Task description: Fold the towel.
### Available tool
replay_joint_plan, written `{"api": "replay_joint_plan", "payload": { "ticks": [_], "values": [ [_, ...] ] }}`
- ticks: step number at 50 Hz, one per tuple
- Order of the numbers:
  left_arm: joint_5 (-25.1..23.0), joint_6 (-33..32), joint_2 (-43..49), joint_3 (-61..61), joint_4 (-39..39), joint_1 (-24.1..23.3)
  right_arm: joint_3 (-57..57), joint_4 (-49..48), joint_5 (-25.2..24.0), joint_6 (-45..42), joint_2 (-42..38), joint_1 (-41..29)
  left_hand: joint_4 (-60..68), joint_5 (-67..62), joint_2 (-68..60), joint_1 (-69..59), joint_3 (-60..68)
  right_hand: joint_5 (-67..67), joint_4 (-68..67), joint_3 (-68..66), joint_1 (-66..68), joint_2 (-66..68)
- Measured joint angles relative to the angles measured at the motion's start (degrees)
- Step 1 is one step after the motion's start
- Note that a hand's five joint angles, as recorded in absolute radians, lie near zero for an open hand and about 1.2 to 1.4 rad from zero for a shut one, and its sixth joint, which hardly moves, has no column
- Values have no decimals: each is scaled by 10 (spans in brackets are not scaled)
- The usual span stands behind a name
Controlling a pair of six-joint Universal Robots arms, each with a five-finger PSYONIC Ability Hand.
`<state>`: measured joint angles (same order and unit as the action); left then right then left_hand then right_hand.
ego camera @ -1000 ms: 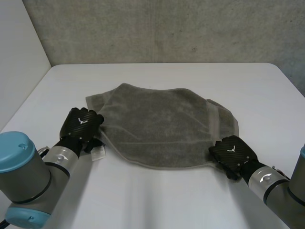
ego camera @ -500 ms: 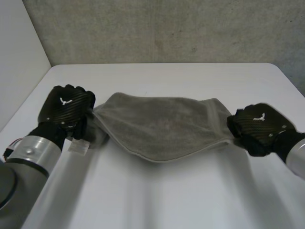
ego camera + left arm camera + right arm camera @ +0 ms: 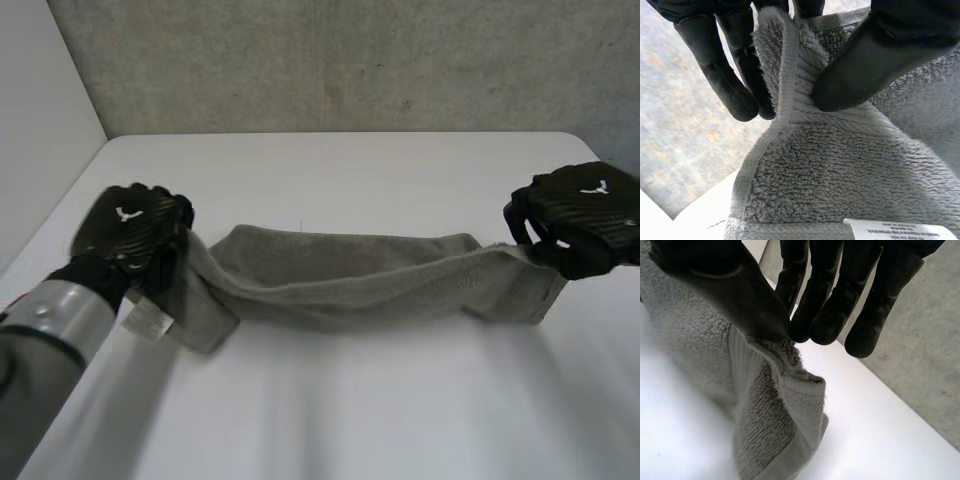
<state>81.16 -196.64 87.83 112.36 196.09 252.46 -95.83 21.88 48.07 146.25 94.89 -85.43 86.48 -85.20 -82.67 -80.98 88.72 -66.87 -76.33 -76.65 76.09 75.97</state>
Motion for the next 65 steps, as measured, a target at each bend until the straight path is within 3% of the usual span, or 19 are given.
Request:
{"api": "replay_joint_plan", "payload": {
  "ticks": [14,31,33,34,35,37,38,41,46,53,65],
  "values": [
    [-18,-157,268,-176,24,5,188,-81,134,2,-287,-113,0,0,0,0,0,0,0,0,0,0],
    [-17,-170,414,-358,21,2,327,-217,220,37,-460,-170,-1,1,1,1,-1,0,0,0,0,0],
    [-17,-170,429,-376,20,2,333,-224,225,37,-472,-173,-107,98,84,74,-113,46,43,42,-42,-43],
    [-17,-170,439,-387,19,1,337,-227,229,36,-480,-175,-234,218,202,209,-233,159,151,152,-161,-166],
    [-17,-170,443,-392,19,1,339,-228,231,36,-484,-176,-283,265,262,258,-280,201,192,205,-204,-209],
    [-16,-170,456,-406,17,1,344,-232,242,33,-497,-179,-525,503,481,485,-516,440,416,418,-433,-442],
    [-16,-169,460,-410,17,1,346,-234,247,33,-500,-180,-604,584,566,570,-596,542,513,515,-517,-527],
    [-16,-168,464,-416,16,1,349,-240,267,30,-505,-182,-709,711,669,653,-732,637,613,619,-614,-617],
    [-17,-165,452,-416,16,-2,347,-250,293,30,-494,-184,-711,723,675,654,-742,637,616,626,-625,-618],
    [-17,-150,389,-411,14,-4,303,-253,306,30,-407,-185,-711,725,675,655,-742,637,616,626,-625,-618],
    [-16,-30,248,-310,-36,-7,138,-243,306,31,-245,-179,-711,726,675,656,-742,637,616,626,-625,-618]
  ]
}}
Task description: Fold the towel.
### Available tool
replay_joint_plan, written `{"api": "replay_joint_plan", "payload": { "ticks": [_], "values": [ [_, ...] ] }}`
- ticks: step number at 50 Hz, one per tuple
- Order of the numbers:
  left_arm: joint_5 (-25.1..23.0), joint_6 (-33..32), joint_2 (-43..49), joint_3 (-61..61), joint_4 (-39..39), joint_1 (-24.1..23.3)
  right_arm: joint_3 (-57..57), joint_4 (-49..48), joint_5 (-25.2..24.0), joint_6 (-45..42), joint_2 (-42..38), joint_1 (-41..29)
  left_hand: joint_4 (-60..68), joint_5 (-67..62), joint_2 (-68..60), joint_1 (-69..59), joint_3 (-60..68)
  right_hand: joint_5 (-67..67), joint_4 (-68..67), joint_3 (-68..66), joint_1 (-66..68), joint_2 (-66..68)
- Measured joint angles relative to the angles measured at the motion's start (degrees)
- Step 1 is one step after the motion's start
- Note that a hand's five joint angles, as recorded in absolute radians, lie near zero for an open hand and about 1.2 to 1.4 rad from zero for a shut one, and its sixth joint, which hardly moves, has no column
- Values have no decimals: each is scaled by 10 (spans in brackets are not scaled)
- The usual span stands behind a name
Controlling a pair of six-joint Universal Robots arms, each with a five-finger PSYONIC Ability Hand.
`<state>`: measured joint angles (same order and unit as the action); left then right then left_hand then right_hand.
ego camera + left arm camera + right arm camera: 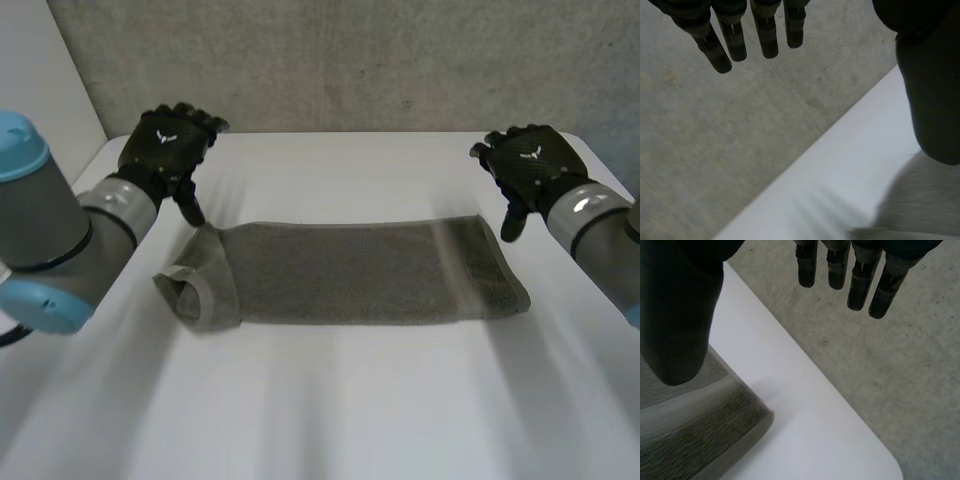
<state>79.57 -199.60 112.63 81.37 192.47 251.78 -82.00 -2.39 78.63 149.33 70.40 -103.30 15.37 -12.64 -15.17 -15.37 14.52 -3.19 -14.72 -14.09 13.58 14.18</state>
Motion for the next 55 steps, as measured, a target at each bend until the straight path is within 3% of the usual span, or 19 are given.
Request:
{"api": "replay_joint_plan", "payload": {
  "ticks": [6,11,19,26,34,38,46,55],
  "values": [
    [2,37,-59,96,-12,-16,-68,1,-3,-2,47,5,0,-2,0,0,0,0,0,0,0,0],
    [4,39,-81,180,23,-40,-123,2,-11,-3,67,5,0,-14,0,0,1,0,0,0,0,0],
    [10,29,-40,224,120,-65,-186,-16,-35,-5,44,3,3,-47,-19,-11,22,-46,-21,-27,38,24],
    [28,-10,17,212,141,-70,-202,-68,-45,-6,-12,20,63,-94,-64,-63,72,-75,-49,-57,67,51],
    [59,-51,58,202,142,-76,-197,-103,-44,-20,-54,43,145,-176,-143,-146,152,-178,-157,-165,166,162],
    [76,-55,67,200,142,-77,-194,-109,-41,-34,-62,51,145,-179,-144,-147,154,-352,-336,-343,348,347],
    [100,-53,68,200,142,-77,-186,-136,-36,-44,-81,65,148,-182,-147,-150,158,-617,-599,-598,609,590],
    [135,-53,64,201,148,-76,-178,-148,-34,-46,-87,91,169,-200,-171,-171,178,-630,-616,-622,618,593]
  ]
}}
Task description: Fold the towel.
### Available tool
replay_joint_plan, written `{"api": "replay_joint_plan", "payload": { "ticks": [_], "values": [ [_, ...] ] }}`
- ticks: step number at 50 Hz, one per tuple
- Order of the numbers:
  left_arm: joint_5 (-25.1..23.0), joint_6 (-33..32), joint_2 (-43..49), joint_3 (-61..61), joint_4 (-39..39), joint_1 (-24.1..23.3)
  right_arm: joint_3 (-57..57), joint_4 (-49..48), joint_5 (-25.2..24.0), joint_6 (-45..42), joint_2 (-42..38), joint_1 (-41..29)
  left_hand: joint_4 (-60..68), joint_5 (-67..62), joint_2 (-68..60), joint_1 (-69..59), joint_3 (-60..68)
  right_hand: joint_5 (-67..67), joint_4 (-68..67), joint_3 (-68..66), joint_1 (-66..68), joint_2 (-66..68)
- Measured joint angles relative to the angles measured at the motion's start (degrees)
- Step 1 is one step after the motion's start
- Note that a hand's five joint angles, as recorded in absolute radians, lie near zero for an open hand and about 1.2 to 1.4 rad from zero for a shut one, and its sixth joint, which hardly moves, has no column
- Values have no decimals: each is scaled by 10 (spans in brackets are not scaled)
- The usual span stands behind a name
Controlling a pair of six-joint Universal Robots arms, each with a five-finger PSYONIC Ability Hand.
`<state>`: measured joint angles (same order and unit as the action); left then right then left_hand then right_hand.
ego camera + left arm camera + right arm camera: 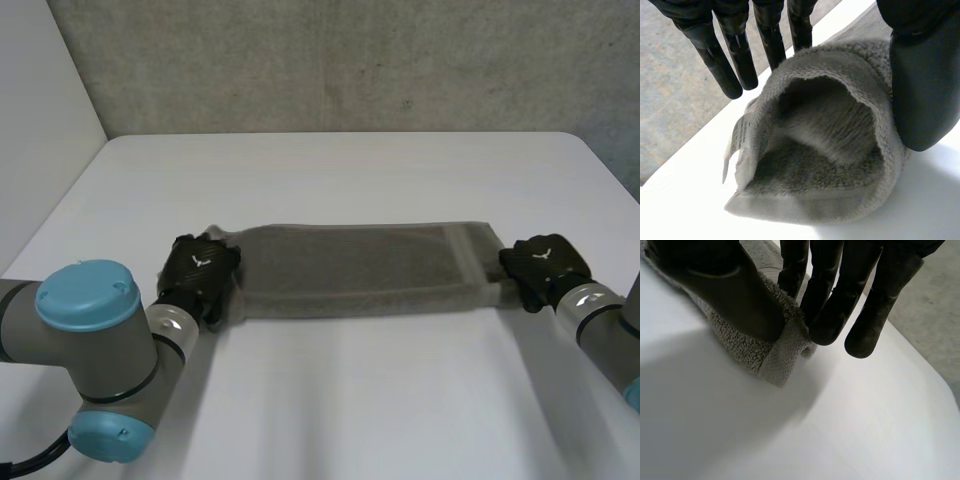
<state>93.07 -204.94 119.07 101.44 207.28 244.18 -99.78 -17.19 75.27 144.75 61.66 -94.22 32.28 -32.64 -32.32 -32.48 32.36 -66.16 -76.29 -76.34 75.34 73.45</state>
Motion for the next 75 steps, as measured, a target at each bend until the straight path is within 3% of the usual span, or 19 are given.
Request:
{"api": "replay_joint_plan", "payload": {
  "ticks": [6,23,48,53,60,69,75],
  "values": [
    [14,0,-2,0,2,9,4,-1,1,-16,5,37,62,-53,-62,-61,60,0,0,0,0,0],
    [15,0,-14,11,-5,31,15,2,-1,-41,7,70,71,-60,-70,-68,69,0,0,0,3,0],
    [13,3,-37,28,-8,18,38,8,-1,-88,14,140,70,-61,-67,-67,68,0,0,-3,5,0],
    [12,6,-64,41,-11,-4,31,8,1,-90,15,138,65,-54,-60,-61,60,0,0,-3,5,0],
    [9,6,-116,60,-30,-70,24,8,1,-89,17,133,13,7,-10,-10,7,-1,0,-3,5,0],
    [9,3,-91,52,-42,-108,20,8,2,-90,17,130,16,-6,-13,-13,11,-1,0,-3,5,0],
    [14,1,-42,29,-39,-105,17,8,1,-90,17,128,176,-165,-170,-172,171,-1,0,-3,5,0]
  ]
}}
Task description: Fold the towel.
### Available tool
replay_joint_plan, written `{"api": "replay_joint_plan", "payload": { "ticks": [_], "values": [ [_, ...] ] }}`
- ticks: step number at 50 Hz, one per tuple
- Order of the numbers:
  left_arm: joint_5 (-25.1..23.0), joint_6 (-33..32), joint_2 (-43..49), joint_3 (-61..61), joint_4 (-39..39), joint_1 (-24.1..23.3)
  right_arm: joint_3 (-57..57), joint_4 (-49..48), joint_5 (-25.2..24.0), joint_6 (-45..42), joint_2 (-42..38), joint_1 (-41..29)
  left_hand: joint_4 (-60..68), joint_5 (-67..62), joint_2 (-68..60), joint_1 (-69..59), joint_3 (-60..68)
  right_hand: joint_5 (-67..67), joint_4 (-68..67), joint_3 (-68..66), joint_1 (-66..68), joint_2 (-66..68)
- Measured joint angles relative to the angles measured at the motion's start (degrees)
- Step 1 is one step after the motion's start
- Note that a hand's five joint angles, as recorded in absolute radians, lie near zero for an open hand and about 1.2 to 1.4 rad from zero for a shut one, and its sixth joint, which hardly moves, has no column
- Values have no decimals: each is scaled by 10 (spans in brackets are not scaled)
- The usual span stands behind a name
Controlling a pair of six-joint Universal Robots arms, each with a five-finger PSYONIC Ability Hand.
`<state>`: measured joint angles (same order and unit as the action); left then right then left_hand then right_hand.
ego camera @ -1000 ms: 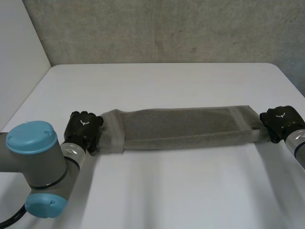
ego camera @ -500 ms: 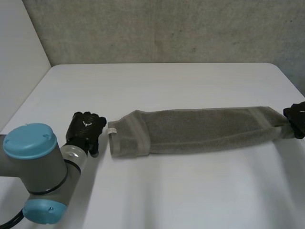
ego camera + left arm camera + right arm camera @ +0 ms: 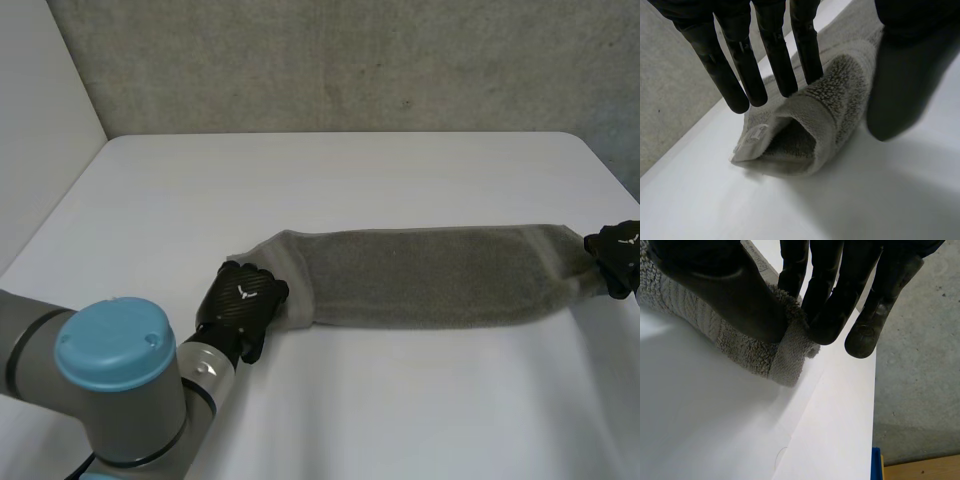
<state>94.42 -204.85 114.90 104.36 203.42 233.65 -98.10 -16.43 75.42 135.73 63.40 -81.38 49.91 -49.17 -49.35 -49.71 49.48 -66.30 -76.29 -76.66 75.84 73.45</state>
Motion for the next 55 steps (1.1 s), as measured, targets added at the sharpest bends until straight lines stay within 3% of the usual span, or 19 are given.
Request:
{"api": "replay_joint_plan", "payload": {
  "ticks": [4,6,25,32,33,37,39,42,49,55],
  "values": [
    [1,0,19,-12,5,5,-1,0,0,0,0,0,250,-247,-255,-254,260,0,0,0,0,0],
    [1,0,24,-16,10,9,-1,0,0,0,0,0,357,-348,-339,-318,365,0,0,0,0,0],
    [-2,0,-10,32,24,76,14,0,0,-1,-1,9,367,-354,-339,-318,389,0,0,0,0,0],
    [-3,0,-28,47,24,75,20,0,-2,-7,-1,9,367,-353,-337,-316,388,0,0,0,0,0],
    [-3,0,-30,48,24,74,21,0,-2,-8,-1,9,351,-340,-324,-306,369,0,0,0,0,0],
    [-4,0,-47,53,23,59,25,3,-6,-10,1,11,-38,23,25,44,-11,0,0,0,0,0],
    [-3,0,-55,54,22,52,28,7,-8,-13,2,12,-164,154,158,170,-148,0,0,0,0,0],
    [-3,0,-69,55,20,43,34,19,-12,-20,7,21,-254,259,244,255,-256,0,0,0,0,0],
    [-2,0,-105,58,18,45,66,64,-36,-50,19,64,-277,297,273,278,-288,0,0,0,0,0],
    [-5,1,-138,54,20,76,117,117,-54,-63,33,74,-277,299,276,279,-289,0,0,0,0,0]
  ]
}}
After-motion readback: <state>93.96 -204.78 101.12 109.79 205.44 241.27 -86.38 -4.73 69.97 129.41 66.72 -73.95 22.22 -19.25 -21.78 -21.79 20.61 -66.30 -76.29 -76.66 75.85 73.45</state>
